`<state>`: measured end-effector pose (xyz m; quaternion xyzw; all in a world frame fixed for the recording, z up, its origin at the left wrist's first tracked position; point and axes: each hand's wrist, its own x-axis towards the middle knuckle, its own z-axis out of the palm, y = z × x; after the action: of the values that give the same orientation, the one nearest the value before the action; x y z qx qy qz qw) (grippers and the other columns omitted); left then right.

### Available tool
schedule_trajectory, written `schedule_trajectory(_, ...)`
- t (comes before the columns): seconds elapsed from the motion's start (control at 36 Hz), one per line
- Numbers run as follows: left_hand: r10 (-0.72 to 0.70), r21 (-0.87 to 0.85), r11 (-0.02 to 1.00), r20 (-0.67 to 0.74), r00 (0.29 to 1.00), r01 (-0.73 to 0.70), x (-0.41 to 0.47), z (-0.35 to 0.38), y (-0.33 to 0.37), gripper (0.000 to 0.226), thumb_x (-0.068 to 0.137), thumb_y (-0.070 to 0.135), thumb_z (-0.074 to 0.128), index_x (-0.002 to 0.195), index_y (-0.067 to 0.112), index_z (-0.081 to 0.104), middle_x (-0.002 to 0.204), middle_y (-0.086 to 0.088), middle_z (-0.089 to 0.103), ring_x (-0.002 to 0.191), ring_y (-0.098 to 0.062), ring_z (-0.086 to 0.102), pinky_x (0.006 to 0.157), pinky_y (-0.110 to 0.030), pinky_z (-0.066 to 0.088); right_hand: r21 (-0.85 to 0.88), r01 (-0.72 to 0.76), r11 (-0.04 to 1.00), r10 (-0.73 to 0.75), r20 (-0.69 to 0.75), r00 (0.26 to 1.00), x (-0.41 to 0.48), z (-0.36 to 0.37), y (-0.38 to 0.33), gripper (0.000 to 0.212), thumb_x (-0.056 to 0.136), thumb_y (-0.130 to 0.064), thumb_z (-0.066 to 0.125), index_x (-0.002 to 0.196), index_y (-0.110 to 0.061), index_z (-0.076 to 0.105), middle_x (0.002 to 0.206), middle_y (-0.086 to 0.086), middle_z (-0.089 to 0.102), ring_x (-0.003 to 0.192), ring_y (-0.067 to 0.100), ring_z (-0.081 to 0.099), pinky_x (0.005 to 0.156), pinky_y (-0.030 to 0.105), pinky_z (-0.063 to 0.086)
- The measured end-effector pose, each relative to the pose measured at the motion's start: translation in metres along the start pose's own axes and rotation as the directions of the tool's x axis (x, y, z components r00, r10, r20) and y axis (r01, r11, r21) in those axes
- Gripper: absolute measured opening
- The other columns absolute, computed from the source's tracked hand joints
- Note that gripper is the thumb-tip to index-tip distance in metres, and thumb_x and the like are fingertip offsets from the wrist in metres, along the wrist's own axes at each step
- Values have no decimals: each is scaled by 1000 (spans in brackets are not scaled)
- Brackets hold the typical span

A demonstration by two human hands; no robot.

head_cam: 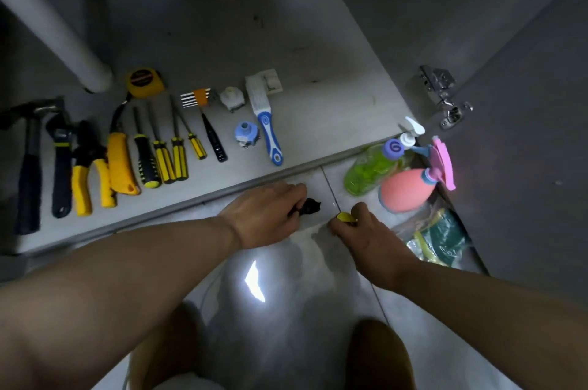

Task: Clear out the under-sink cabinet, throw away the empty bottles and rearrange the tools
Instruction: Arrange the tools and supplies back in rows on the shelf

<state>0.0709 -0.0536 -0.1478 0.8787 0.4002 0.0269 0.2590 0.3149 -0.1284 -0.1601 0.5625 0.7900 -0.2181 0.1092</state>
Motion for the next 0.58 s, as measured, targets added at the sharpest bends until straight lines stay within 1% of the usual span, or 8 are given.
schedule_trajectory(0.06,40,30,999,-107,993,-37,-5,-8,4,9,93,30,50,95,28,42,85,10,48,73,-10,42,62,-30,41,41,20,999,-19,-46,999,-3,-6,-4,55,86,-9,58,129,-36,36,110,3,29,80,29,50,65,31,40)
schedule_trajectory(0.14,54,35,998,-241,969,-47,-11,-19,10,10,94,28,52,100,25,45,84,10,46,73,-10,39,59,-29,35,98,48,994,-34,-141,989,-5,-20,-12,46,96,-15,54,134,-35,39,115,3,30,77,27,54,64,35,49)
schedule_trajectory(0.22,21,-34,999,-329,944,-34,-11,-28,11,10,94,23,55,99,22,47,83,7,50,72,-11,40,59,-32,41,204,68,977,-6,-291,957,1,-41,-21,43,100,-24,53,141,-32,40,119,4,35,80,26,57,66,37,52)
schedule_trajectory(0.28,-50,-132,991,-377,925,0,-10,-35,9,12,93,23,56,97,23,45,81,7,49,71,-13,42,59,-37,45,281,88,956,29,-386,922,14,-59,-24,48,98,-23,57,142,-29,39,120,3,38,90,22,56,74,34,50)
schedule_trajectory(0.33,-97,-198,980,-423,901,12,-8,-42,5,13,92,23,57,97,23,45,83,5,52,72,-17,48,62,-40,48,350,99,931,73,-445,892,36,-77,-28,49,96,-21,61,141,-21,40,123,6,42,99,21,54,84,33,48)
schedule_trajectory(0.44,-182,-275,960,-504,844,42,-7,-54,-8,15,91,26,58,98,27,45,88,5,59,75,-17,57,62,-39,52,412,6,911,206,-468,860,93,-106,-38,51,90,-19,69,134,-7,47,123,15,47,98,32,59,87,39,49)
schedule_trajectory(0.53,-253,-308,947,-544,800,90,-10,-60,-21,16,90,31,58,99,28,45,93,3,59,80,-16,57,63,-39,53,432,-100,896,297,-418,859,137,-124,-46,50,86,-23,72,130,-7,53,127,18,47,103,36,59,89,30,44)
schedule_trajectory(0.58,-279,-311,944,-564,777,113,-13,-63,-29,16,88,36,52,99,28,45,92,2,58,81,-17,56,64,-41,52,409,-157,899,323,-377,868,163,-133,-49,48,86,-25,72,128,-9,56,129,17,46,102,36,60,90,29,44)
